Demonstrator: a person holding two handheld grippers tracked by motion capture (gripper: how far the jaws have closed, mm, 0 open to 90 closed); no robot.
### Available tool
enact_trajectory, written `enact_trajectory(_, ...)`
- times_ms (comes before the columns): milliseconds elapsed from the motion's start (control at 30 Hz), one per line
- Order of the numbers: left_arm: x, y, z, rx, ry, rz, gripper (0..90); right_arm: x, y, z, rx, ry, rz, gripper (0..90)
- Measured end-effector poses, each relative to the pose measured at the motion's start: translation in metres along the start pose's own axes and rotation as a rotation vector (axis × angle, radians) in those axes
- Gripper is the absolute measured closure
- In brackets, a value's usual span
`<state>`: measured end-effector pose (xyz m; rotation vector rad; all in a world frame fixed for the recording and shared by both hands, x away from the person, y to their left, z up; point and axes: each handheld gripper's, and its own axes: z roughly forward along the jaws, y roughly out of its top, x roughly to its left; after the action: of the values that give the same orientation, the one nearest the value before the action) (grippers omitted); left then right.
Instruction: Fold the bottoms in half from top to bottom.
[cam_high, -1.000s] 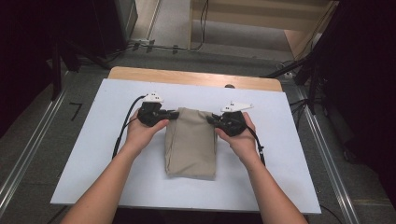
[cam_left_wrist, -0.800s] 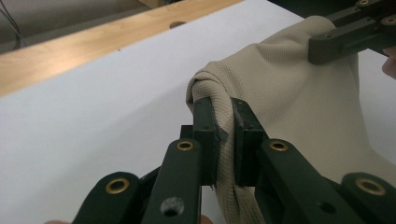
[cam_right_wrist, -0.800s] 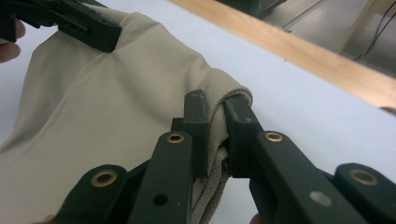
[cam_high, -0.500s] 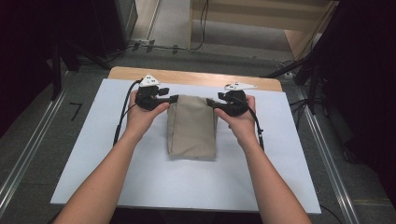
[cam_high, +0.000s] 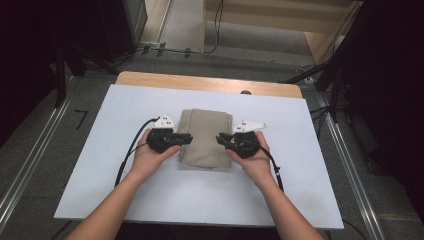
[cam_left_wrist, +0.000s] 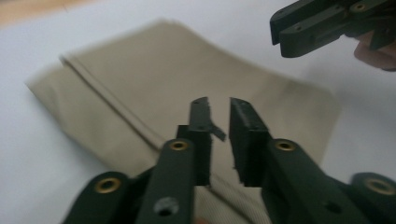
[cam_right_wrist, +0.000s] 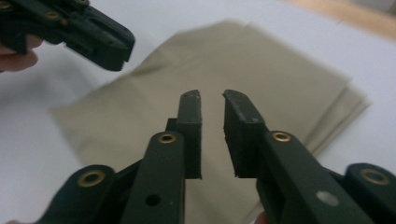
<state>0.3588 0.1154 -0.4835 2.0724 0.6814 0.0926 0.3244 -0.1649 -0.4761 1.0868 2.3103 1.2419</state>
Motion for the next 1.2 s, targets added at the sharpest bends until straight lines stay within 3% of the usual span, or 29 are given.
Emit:
enact_trajectory(100, -0.005, -0.017, -0.001, 0.016, -0.034, -0.034, 85.7, 0.009, -0.017, 0.005, 0.044, 0.009, 0.002, 81.8)
enact_trajectory(233, -0.013, -0.032, -0.005, 0.047, -0.007, -0.016, 85.5, 0.013, -0.037, 0.002, 0.065, 0.016, 0.023, 82.0)
enact_trajectory(300, -0.013, -0.037, -0.006, 0.052, -0.003, -0.029, 85.3, 0.011, -0.045, -0.002, 0.064, 0.015, 0.034, 82.0)
enact_trajectory(500, -0.015, -0.040, -0.007, 0.051, 0.020, -0.030, 82.3, 0.010, -0.054, -0.008, 0.073, 0.037, 0.060, 79.0)
enact_trajectory(567, -0.016, -0.040, -0.009, 0.034, 0.018, -0.036, 77.2, 0.011, -0.054, -0.011, 0.065, 0.063, 0.062, 72.8)
enact_trajectory(667, -0.018, -0.043, -0.018, -0.023, 0.021, -0.029, 60.1, 0.013, -0.056, -0.018, 0.029, 0.081, 0.049, 58.1)
enact_trajectory(767, -0.020, -0.046, -0.028, -0.073, 0.021, -0.028, 45.6, 0.015, -0.060, -0.028, 0.002, 0.068, 0.036, 47.2)
enact_trajectory(1033, -0.026, -0.049, -0.054, -0.145, 0.020, -0.004, 21.5, 0.011, -0.073, -0.063, -0.087, 0.043, 0.039, 28.6)
enact_trajectory(1200, -0.029, -0.053, -0.069, -0.180, 0.015, 0.000, 14.2, 0.007, -0.075, -0.083, -0.133, 0.030, 0.062, 21.7)
